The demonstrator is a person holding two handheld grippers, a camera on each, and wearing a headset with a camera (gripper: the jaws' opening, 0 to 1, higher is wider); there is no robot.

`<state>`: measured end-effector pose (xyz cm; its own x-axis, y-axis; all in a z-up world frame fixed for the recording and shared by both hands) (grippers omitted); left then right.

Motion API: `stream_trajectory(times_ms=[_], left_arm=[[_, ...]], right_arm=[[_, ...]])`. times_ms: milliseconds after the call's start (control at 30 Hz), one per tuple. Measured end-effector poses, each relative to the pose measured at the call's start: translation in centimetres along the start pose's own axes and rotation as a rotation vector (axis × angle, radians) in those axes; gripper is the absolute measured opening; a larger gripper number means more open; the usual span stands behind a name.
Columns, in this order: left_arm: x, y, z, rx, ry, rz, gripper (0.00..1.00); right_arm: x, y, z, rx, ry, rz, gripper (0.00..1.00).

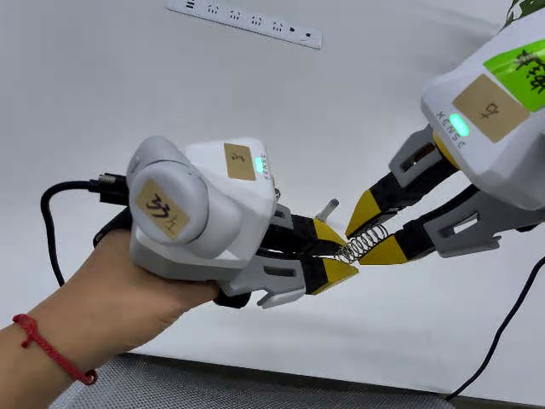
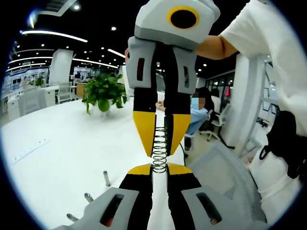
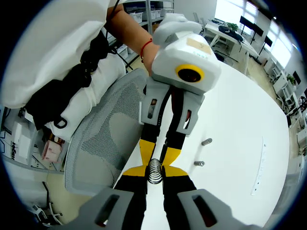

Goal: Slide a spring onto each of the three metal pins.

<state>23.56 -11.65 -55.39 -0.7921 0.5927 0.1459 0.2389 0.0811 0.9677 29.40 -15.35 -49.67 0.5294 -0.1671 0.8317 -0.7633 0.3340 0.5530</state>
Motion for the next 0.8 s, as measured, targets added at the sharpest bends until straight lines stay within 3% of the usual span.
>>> stream_trajectory(times_ms=[800], left_arm=[[0.85,-0.28,0.17,0.002,0.031,-0.025,0.14]], right_arm=[[0.37,-0.03,-0.52,-0.036,-0.04,-0.001,0.12]])
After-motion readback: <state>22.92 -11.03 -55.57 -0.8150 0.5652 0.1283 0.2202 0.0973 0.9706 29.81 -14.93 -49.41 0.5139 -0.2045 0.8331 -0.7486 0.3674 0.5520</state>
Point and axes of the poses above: the centre of the closed fingertips' face, and the gripper's own axes: x roughly backward along the fingers, z roughly to its left, y roughly out of its top, the point moved 7 cm from there along x, roughly backward along the fingers, and after that the axes turned 9 degrees about -z, right-handed, at the moved point
